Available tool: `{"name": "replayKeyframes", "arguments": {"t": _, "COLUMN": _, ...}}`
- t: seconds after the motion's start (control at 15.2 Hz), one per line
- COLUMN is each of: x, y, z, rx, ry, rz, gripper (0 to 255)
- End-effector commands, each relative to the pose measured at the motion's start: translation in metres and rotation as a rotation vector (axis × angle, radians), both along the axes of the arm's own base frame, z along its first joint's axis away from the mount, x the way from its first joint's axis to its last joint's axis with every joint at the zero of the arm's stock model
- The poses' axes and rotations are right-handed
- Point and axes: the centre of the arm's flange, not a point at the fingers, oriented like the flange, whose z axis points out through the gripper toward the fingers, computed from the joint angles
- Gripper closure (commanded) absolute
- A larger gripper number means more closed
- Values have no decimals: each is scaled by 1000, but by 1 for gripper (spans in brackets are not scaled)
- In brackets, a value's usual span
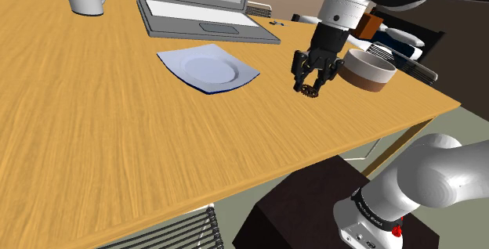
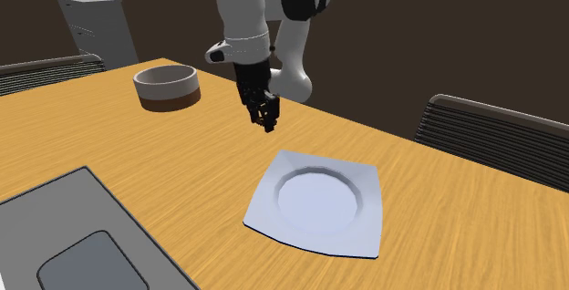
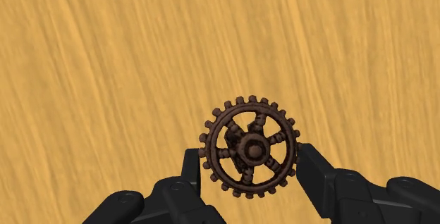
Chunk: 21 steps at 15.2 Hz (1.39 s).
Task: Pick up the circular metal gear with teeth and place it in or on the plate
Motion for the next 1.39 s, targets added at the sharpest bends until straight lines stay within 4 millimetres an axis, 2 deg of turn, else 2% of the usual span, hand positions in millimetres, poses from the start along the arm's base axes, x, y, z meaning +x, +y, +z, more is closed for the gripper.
{"name": "replayKeyframes", "arguments": {"t": 0.0, "x": -1, "y": 1, "z": 10, "rx": 0, "ry": 1, "rz": 0, "gripper": 255}}
{"name": "replayKeyframes", "arguments": {"t": 0.99, "x": -1, "y": 1, "z": 90, "rx": 0, "ry": 1, "rz": 0, "gripper": 255}}
{"name": "replayKeyframes", "arguments": {"t": 1.06, "x": -1, "y": 1, "z": 90, "rx": 0, "ry": 1, "rz": 0, "gripper": 255}}
{"name": "replayKeyframes", "arguments": {"t": 1.32, "x": 36, "y": 38, "z": 91, "rx": 0, "ry": 1, "rz": 0, "gripper": 255}}
